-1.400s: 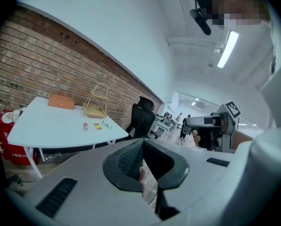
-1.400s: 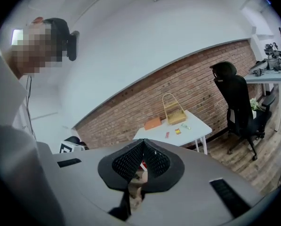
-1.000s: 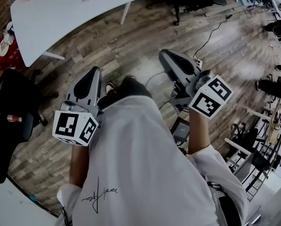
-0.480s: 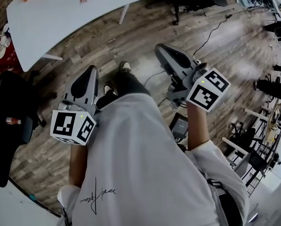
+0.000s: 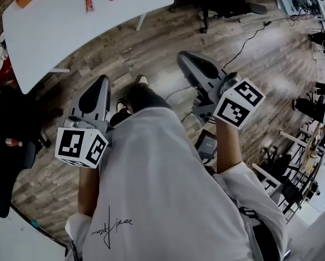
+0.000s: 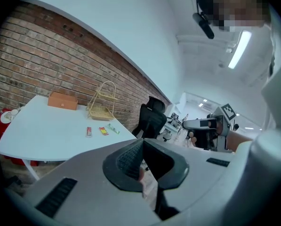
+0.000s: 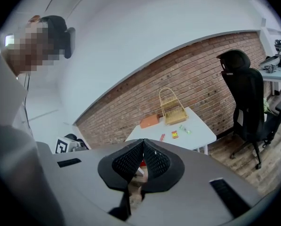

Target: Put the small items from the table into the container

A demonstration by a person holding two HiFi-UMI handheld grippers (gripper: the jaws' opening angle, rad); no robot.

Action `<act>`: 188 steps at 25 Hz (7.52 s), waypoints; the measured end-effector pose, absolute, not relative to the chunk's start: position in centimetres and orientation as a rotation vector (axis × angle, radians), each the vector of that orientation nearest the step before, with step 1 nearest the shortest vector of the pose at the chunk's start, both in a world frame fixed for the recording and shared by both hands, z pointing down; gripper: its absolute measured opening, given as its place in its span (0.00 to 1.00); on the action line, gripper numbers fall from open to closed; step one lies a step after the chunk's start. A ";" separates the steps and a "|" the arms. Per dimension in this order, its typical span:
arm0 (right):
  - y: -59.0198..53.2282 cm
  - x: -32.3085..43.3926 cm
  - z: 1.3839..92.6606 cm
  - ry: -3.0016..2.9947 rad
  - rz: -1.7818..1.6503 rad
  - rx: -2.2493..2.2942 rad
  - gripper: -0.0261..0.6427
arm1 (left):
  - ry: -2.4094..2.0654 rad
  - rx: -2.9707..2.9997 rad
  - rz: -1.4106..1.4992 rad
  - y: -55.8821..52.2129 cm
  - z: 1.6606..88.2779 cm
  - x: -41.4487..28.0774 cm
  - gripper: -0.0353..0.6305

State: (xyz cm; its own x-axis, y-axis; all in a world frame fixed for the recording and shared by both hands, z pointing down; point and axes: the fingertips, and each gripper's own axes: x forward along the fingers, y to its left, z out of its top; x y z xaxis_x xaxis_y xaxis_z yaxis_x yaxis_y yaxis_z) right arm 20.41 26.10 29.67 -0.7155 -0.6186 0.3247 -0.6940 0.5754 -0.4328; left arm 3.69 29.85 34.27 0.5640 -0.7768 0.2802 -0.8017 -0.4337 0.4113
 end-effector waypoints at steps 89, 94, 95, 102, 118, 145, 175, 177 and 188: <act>-2.5 9.8 35.0 -2.501 0.406 0.952 0.07 | -1.337 1.932 0.855 -3.8 59.6 -5.8 0.21; -3.1 10.2 35.2 -2.515 0.422 0.958 0.07 | -1.293 1.916 0.818 -3.6 59.6 -6.0 0.21; -3.3 10.3 35.2 -2.517 0.423 0.957 0.07 | -1.296 1.917 0.809 -3.7 59.4 -6.0 0.21; -4.5 10.3 35.4 -2.531 0.435 0.926 0.07 | -1.358 1.952 0.686 -4.5 55.6 -6.7 0.21; -4.9 10.3 35.3 -2.550 0.413 0.916 0.07 | -1.410 2.058 0.519 -6.1 48.3 -6.7 0.21; -4.2 9.2 35.8 -2.576 0.445 0.917 0.07 | -1.436 2.325 0.392 -11.8 34.4 -5.3 0.21; -5.9 11.3 36.5 -2.553 0.562 0.964 0.07 | -1.455 2.340 0.427 -20.0 33.0 -3.4 0.21; -6.2 11.3 36.7 -2.550 0.566 0.957 0.07 | -1.468 2.336 0.432 -20.6 33.0 -3.6 0.21; -7.3 10.9 37.2 -2.546 0.596 0.927 0.07 | -1.482 2.305 0.456 -22.6 34.0 -3.6 0.21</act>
State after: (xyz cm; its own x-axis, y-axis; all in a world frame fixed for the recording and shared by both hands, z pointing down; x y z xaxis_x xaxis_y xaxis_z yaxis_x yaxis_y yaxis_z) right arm 10.95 -7.26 37.15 -0.7174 -0.5158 0.4682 -0.6700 0.6948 -0.2612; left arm -3.55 -22.59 34.00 0.3972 -0.7982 0.4529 -0.9148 -0.3839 0.1257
